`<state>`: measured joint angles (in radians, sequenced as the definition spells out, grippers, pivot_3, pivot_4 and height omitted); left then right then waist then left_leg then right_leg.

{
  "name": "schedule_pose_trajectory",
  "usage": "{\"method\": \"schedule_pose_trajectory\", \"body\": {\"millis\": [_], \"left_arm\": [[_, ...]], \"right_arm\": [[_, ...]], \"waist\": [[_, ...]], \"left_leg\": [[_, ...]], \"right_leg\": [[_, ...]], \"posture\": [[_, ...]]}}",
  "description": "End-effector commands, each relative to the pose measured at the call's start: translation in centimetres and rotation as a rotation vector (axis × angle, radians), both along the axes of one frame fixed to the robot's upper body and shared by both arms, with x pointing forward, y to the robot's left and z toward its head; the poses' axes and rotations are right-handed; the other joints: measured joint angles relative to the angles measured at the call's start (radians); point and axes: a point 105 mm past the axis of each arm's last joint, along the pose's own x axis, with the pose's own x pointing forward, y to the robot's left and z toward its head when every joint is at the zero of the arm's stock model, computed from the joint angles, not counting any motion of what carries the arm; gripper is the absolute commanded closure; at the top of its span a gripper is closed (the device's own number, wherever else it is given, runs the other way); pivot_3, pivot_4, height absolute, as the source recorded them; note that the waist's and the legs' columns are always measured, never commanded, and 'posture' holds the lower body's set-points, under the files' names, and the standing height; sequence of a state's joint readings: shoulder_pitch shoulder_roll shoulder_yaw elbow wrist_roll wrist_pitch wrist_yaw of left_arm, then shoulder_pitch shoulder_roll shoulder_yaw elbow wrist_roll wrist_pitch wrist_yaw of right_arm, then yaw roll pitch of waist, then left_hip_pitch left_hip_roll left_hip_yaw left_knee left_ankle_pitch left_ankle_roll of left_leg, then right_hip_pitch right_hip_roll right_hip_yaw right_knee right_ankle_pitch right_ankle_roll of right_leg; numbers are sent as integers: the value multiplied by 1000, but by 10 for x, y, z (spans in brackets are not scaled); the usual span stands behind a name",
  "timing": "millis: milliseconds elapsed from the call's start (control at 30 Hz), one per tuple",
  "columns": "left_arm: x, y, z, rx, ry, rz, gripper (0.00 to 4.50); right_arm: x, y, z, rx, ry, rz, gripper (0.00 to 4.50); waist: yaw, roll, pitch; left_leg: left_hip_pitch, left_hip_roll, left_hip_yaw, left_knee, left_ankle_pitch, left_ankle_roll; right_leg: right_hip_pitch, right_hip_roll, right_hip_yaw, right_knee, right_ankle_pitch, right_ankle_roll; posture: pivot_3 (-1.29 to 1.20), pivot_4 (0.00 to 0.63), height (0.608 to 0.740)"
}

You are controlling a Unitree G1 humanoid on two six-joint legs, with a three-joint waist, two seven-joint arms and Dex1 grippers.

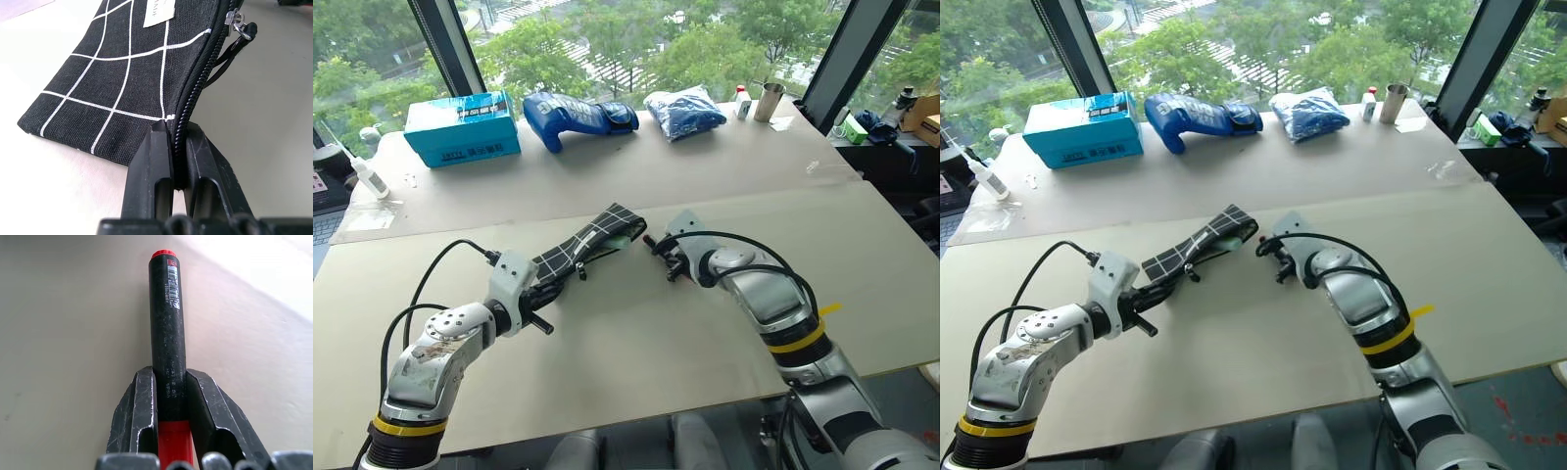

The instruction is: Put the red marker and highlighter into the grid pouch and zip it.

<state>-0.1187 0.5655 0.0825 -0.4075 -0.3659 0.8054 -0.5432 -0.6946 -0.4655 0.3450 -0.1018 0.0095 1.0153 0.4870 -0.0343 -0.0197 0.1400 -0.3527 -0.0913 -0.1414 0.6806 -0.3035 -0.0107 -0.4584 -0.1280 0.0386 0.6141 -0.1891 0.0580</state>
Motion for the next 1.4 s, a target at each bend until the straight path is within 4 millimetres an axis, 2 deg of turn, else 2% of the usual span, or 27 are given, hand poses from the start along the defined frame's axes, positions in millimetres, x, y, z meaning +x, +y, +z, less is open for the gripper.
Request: {"method": "schedule_pose_trajectory", "body": {"millis": [33, 167, 300, 400, 567, 667, 833, 1000, 1233, 1400], "left_arm": [[2, -2, 12, 7, -54, -17, 4500], [3, -3, 11, 9, -53, -21, 4500], [3, -3, 11, 13, -55, -24, 4500], [4, -3, 11, 14, -55, -25, 4500], [4, -5, 10, 15, -54, -28, 4500], [3, -6, 9, 18, -54, -35, 4500], [4, -7, 9, 29, -56, -42, 4500], [3, -7, 8, 33, -55, -45, 4500], [3, -6, 8, 35, -55, -41, 4500], [2, -5, 7, 33, -52, -38, 4500]], "right_arm": [[6, -3, 61, -2, -218, 111, 4024], [-3, -2, 92, 17, -270, 239, 4024], [-67, 19, 90, -42, -202, 666, 4024], [-86, 29, 87, -57, -182, 785, 4024], [-76, 45, 75, -105, -186, 776, 4024], [-58, 52, 68, -145, -179, 707, 4024], [-35, 55, 61, -235, -190, 642, 4024], [-26, 53, 59, -339, -223, 642, 4024], [-22, 47, 59, -471, -284, 685, 4024], [-39, 44, 69, -451, -288, 780, 4024]], "waist": [[0, 0, 0], [-2, 0, 0], [2, 0, 0], [3, 0, 0], [7, -1, 0], [12, -1, 0], [20, -1, 0], [20, -1, 0], [20, -1, 0], [20, -1, 0]], "left_leg": [[0, 0, 0, 0, 0, 0], [0, 0, 0, 0, 0, 0], [-1, 1, 0, -1, -1, 1], [-1, 1, 0, 0, -2, 4], [0, 1, 2, 1, -2, 4], [0, 1, 2, 1, -1, 1], [0, 1, 2, 1, -1, 1], [0, 1, 2, 1, -1, 1], [0, 1, 2, 1, -1, 1], [0, 1, 2, 1, -1, 1]], "right_leg": [[0, 0, 0, 0, 0, 0], [0, 1, 0, 0, 0, 0], [0, 1, 0, -2, 0, 0], [1, 1, -2, -2, 0, 0], [1, 0, -1, -2, 0, 0], [1, 0, -1, -2, 1, 0], [1, 0, -1, -2, 1, 0], [0, 0, -1, -2, 1, 0], [0, 0, -1, -2, 1, 0], [0, 0, -1, -2, 1, 0]], "posture": [[0, 150, 740], [0, 150, 740], [0, 150, 740], [0, 150, 740], [0, 150, 740], [0, 150, 740], [0, 150, 740], [0, 150, 740], [0, 150, 740], [0, 150, 740]]}}
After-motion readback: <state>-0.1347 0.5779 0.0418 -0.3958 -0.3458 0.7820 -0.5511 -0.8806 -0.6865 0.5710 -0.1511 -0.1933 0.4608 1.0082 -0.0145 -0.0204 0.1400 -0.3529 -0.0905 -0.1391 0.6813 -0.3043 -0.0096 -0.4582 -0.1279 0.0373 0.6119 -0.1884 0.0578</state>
